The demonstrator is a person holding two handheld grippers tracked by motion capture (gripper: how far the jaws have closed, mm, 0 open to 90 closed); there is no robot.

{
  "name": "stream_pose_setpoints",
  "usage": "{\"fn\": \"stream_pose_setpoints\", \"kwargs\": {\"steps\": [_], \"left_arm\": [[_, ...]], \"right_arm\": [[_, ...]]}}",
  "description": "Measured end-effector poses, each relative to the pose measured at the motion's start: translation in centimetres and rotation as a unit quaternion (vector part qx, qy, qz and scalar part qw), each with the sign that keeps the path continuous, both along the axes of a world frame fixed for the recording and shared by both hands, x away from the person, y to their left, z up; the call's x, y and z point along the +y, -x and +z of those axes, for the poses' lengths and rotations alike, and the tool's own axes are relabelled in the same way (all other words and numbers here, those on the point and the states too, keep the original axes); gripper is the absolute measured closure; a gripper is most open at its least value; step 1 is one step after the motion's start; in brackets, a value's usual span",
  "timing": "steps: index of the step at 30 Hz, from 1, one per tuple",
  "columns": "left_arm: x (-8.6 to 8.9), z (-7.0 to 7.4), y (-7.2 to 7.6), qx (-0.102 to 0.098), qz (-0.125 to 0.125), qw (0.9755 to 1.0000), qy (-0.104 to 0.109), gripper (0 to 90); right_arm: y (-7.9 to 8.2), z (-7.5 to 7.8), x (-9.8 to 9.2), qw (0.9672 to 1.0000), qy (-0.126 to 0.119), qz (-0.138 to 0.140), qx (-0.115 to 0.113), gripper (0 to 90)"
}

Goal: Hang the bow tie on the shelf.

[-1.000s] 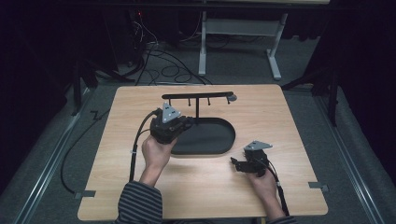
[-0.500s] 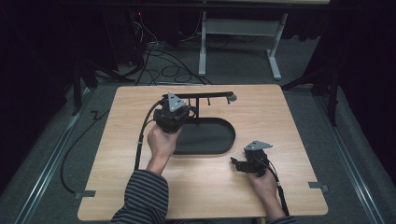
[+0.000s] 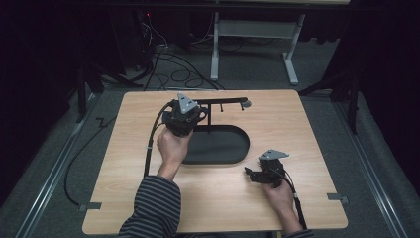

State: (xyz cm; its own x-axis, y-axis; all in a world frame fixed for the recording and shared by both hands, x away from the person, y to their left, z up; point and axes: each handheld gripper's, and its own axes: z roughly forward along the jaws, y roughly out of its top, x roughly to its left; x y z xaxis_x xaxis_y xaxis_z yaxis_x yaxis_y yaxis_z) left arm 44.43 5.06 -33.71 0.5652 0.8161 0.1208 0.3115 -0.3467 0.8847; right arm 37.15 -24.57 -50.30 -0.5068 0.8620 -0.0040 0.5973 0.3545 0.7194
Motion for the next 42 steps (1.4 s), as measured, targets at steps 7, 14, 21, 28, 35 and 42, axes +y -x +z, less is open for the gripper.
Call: {"fn": "stream_pose_setpoints", "kwargs": {"steps": [7,14,21,28,35,42], "left_arm": [[-0.2,-0.4,-0.5,-0.002,0.007,1.0000,-0.002,85.9],[-0.3,-0.7,-0.9,0.000,0.012,0.9999,-0.002,85.0],[-0.3,-0.9,-1.3,0.004,0.016,0.9999,0.000,83.3],[-0.1,-1.0,-1.6,0.011,0.016,0.9998,0.002,81.6],[0.1,-0.9,-1.6,0.010,0.017,0.9998,0.009,76.9],[0.3,-0.6,-1.2,0.010,0.015,0.9998,0.009,72.4]], "right_arm": [[0.0,0.0,0.0,1.0000,0.000,0.000,0.000,29.2],[0.0,0.0,0.0,1.0000,0.001,0.000,0.000,29.1],[0.0,0.0,0.0,1.0000,0.000,0.000,0.000,29.2],[0.0,0.0,0.0,1.0000,0.001,0.000,0.000,29.2],[0.0,0.0,0.0,1.0000,0.000,0.000,0.000,29.2],[0.0,0.0,0.0,1.0000,0.000,0.000,0.000,29.1]]}}
